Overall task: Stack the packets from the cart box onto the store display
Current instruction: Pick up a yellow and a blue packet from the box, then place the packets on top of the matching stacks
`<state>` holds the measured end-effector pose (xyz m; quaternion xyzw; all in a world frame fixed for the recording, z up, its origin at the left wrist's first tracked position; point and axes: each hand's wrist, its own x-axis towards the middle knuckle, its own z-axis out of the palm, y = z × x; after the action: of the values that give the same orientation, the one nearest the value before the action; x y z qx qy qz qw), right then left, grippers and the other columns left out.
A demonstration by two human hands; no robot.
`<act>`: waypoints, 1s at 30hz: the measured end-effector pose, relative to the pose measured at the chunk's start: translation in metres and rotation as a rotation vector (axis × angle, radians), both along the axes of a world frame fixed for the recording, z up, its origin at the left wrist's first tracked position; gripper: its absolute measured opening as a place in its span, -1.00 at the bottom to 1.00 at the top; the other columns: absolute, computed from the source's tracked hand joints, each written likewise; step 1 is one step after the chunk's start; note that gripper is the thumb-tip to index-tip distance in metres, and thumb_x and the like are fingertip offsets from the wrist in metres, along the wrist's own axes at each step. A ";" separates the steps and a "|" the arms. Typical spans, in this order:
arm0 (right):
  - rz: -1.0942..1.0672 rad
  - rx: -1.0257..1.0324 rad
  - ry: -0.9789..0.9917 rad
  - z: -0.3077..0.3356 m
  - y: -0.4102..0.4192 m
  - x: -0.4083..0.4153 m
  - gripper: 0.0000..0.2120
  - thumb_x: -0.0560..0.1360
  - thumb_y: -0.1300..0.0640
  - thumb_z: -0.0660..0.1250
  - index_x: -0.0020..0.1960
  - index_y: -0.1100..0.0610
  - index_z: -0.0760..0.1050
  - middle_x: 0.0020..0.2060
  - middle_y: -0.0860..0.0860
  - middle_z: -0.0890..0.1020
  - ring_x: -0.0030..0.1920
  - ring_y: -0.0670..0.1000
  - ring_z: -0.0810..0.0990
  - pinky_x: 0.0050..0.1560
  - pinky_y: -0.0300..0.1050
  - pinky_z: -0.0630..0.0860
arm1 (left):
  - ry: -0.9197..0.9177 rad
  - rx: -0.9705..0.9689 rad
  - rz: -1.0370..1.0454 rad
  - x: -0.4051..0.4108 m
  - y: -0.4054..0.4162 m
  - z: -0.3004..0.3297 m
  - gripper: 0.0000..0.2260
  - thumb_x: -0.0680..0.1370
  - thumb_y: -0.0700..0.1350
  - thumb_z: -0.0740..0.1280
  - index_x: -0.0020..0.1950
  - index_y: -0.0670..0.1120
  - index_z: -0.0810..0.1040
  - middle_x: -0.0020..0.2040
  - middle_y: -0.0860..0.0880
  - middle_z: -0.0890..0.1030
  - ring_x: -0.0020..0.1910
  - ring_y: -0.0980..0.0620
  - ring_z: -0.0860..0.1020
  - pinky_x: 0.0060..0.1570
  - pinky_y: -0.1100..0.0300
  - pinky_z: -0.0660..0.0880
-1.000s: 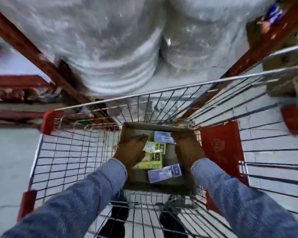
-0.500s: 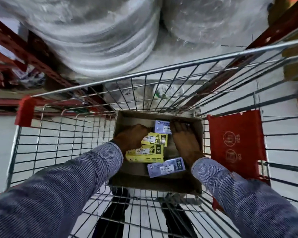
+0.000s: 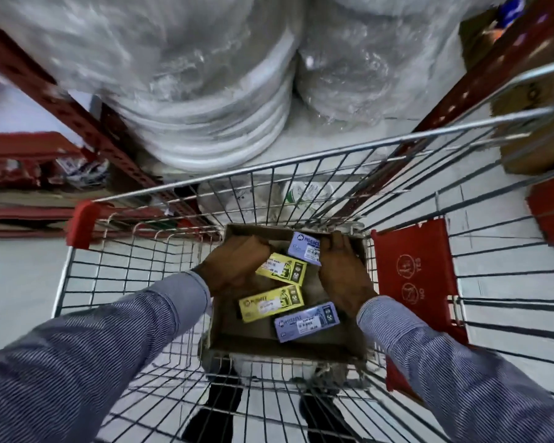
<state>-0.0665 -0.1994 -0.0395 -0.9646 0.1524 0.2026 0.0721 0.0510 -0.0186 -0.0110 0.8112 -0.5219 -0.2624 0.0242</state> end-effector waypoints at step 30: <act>0.282 -0.233 -0.942 0.632 -0.003 0.004 -0.54 0.37 -0.07 0.39 0.20 0.05 0.37 0.05 0.01 0.40 0.02 0.06 0.47 -0.17 -0.01 0.53 | -0.871 -0.665 0.215 0.007 0.107 0.580 -0.44 0.17 0.14 0.43 0.17 0.11 0.58 -0.04 0.15 0.69 -0.14 0.13 0.63 -0.20 0.20 0.62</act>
<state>-0.0621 -0.2019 0.5920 -0.9641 -0.0066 -0.2655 -0.0031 0.0580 0.0879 0.5694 0.8421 -0.4527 0.2799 0.0876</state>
